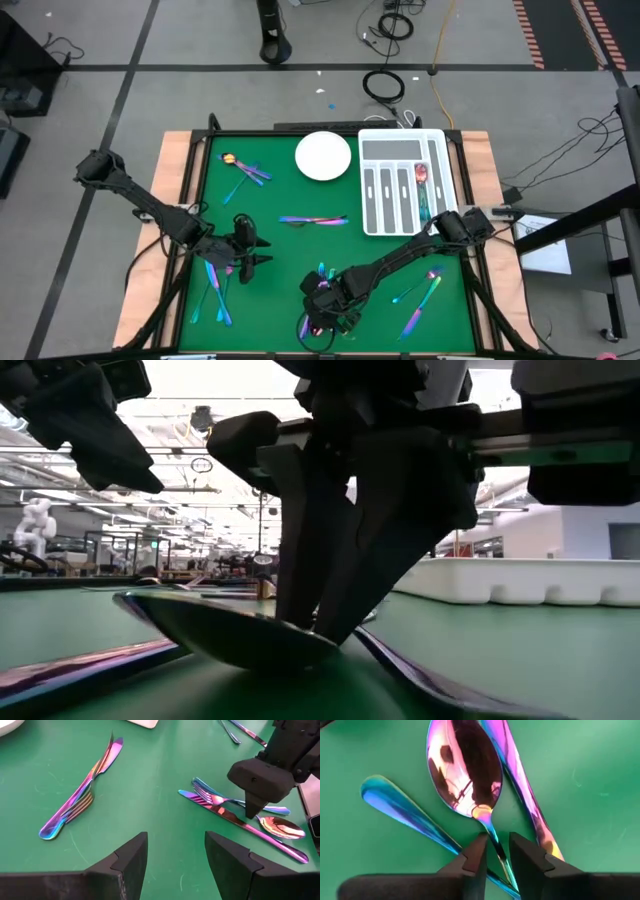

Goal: Sort silverware
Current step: Put the iridescent spoon into the white silverware tray

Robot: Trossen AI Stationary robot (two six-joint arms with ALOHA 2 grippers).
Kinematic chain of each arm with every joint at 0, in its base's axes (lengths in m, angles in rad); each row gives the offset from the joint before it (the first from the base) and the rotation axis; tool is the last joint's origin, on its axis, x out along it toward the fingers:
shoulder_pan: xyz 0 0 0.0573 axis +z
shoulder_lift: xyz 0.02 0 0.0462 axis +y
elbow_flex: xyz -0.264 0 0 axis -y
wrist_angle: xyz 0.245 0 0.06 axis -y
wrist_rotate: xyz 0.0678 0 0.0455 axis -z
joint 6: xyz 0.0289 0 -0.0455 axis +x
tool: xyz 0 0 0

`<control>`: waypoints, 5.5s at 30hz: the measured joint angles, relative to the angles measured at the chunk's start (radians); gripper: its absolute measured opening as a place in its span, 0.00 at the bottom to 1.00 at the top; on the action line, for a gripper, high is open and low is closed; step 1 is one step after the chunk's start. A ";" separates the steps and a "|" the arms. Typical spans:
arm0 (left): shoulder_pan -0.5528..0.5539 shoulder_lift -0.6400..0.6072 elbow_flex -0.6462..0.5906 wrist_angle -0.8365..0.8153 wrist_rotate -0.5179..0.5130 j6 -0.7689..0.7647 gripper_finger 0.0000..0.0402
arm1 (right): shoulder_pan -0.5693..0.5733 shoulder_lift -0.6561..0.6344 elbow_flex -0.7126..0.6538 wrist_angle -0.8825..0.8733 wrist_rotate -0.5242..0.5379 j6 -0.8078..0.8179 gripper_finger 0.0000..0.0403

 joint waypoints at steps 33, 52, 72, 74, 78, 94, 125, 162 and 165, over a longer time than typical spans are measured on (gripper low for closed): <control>-0.010 0.000 0.000 0.010 0.022 0.000 0.49 | -0.067 -0.008 -0.003 0.747 -0.230 0.427 0.00; -0.103 0.000 0.000 0.019 0.018 -0.037 0.49 | -0.097 -0.639 -0.584 0.683 0.406 0.721 0.00; -0.087 0.000 0.000 0.027 -0.050 0.026 0.49 | -0.489 -1.005 -0.730 0.109 0.490 1.246 0.00; -0.087 0.000 0.000 0.026 -0.055 0.027 0.49 | -0.543 -1.005 -0.730 0.053 0.468 1.265 0.00; -0.087 0.000 0.000 0.027 -0.060 0.026 0.49 | -0.629 -1.005 -0.730 -0.129 0.455 1.308 0.00; -0.087 0.000 0.000 0.047 -0.049 0.042 0.49 | -0.833 -0.960 -0.861 -0.448 0.455 1.485 0.00; -0.088 0.000 0.000 0.059 -0.041 0.043 0.49 | -0.919 -0.965 -1.098 -0.227 0.396 1.434 0.00; -0.088 0.000 0.000 0.069 -0.041 0.052 0.49 | -0.919 -0.965 -1.098 -0.212 0.396 1.383 0.15; -0.088 0.000 0.000 0.069 -0.041 0.052 0.49 | -0.919 -0.965 -1.098 -0.218 0.396 1.376 0.15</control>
